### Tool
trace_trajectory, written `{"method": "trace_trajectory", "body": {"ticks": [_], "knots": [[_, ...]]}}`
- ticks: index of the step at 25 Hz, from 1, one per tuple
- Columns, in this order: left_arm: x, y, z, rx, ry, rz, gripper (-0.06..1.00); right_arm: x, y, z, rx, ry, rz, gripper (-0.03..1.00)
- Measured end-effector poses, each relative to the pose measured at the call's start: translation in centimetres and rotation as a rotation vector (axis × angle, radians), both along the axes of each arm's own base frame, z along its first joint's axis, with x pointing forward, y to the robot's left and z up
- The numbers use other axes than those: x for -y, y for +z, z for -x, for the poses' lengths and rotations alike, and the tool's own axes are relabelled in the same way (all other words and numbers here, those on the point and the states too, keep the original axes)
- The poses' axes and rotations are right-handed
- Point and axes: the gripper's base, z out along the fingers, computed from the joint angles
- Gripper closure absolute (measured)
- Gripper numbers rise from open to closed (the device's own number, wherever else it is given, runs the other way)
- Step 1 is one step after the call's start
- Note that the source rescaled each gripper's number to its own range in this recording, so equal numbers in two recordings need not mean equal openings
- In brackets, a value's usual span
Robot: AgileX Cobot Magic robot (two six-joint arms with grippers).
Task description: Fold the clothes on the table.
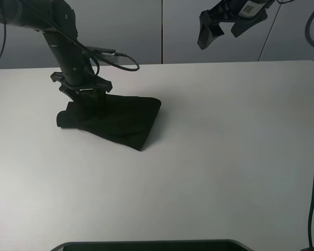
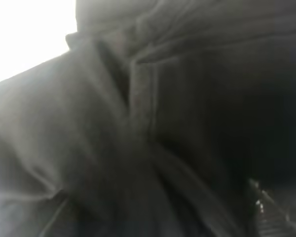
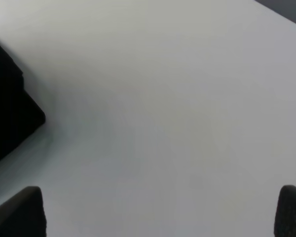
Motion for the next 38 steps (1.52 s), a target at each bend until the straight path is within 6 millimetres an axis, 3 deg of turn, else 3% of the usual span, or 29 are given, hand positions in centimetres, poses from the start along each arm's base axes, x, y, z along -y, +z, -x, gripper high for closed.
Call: {"method": "trace_trajectory", "body": {"ticks": [11, 16, 21, 25, 32, 38], "knots": [[-3.1, 11.9, 2.4, 0.208, -0.021, -0.018, 0.10, 1.3, 4.7, 3.1, 0.036, -0.017, 0.028, -0.03], [-5.9, 17.8, 4.9, 0.305, 0.020, 0.016, 0.10, 1.9, 7.0, 4.9, 0.059, -0.022, 0.020, -0.03], [-7.4, 22.3, 8.1, 0.383, 0.021, 0.047, 0.10, 3.3, 10.3, 7.8, 0.119, -0.054, 0.046, -0.03], [-8.6, 22.8, 10.6, 0.388, 0.027, 0.053, 0.10, 4.7, 11.7, 11.6, 0.162, -0.069, 0.051, -0.03], [-11.7, 20.5, 17.5, 0.329, 0.094, 0.048, 0.10, 7.6, 8.8, 20.6, 0.144, -0.107, 0.056, -0.03], [-14.8, 20.1, 24.2, 0.408, 0.150, 0.106, 0.10, 10.1, 6.8, 28.6, 0.218, -0.180, -0.014, -0.03]]}}
